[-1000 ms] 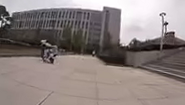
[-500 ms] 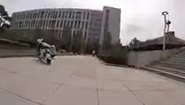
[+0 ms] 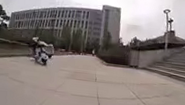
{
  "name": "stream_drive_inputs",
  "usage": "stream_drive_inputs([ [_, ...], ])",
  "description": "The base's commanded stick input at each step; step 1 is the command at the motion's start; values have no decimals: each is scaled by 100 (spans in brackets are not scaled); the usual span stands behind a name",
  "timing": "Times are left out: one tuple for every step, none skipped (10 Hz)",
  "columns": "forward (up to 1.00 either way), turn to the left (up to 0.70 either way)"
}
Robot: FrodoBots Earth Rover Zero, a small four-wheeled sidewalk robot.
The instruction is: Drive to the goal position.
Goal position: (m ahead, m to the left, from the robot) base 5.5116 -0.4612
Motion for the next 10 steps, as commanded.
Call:
stream_drive_inputs([
  [70,1],
  [70,1],
  [70,2],
  [70,1],
  [70,1],
  [70,1],
  [70,1],
  [70,2],
  [70,2],
  [70,1],
])
